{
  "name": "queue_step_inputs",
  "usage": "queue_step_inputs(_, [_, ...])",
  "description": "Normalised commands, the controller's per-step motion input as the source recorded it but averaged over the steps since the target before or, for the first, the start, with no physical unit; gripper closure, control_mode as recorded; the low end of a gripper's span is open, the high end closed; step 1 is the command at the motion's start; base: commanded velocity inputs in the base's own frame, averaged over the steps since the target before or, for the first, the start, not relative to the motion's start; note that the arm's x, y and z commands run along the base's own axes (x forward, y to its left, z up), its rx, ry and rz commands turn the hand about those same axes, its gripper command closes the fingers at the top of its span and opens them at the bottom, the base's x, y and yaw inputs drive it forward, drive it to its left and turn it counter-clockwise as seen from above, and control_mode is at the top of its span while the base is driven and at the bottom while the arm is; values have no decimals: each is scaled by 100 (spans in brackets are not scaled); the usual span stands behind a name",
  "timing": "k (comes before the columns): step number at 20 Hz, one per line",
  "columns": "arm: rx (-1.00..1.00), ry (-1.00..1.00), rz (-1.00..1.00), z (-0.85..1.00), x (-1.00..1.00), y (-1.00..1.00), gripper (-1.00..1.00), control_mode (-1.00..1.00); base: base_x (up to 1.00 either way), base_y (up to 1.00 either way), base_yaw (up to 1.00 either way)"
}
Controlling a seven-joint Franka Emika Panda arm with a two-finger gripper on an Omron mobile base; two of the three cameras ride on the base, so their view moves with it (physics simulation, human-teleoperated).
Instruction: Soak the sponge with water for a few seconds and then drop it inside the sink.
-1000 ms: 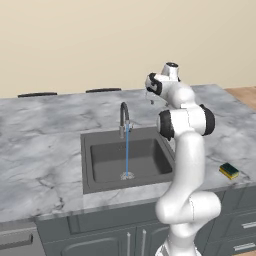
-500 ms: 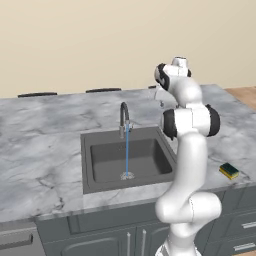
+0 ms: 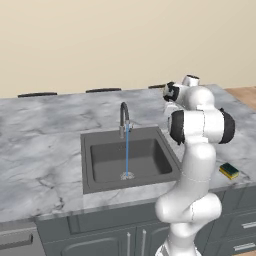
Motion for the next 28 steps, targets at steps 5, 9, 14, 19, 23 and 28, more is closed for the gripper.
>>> queue_step_inputs(5, [0,-3,13,18,-83,-22,-100,-100,0,0,0])
queue_step_inputs(9, [0,0,15,26,-87,-27,-100,-100,0,0,0])
queue_step_inputs(14, [0,3,17,19,-49,-24,-100,-100,0,0,0])
queue_step_inputs(19, [-2,18,18,1,-21,-15,-100,-100,0,0,0])
queue_step_inputs(23, [-4,19,19,0,-42,-11,-100,-100,0,0,0])
queue_step_inputs(28, [0,7,17,0,-58,-13,-100,-100,0,0,0])
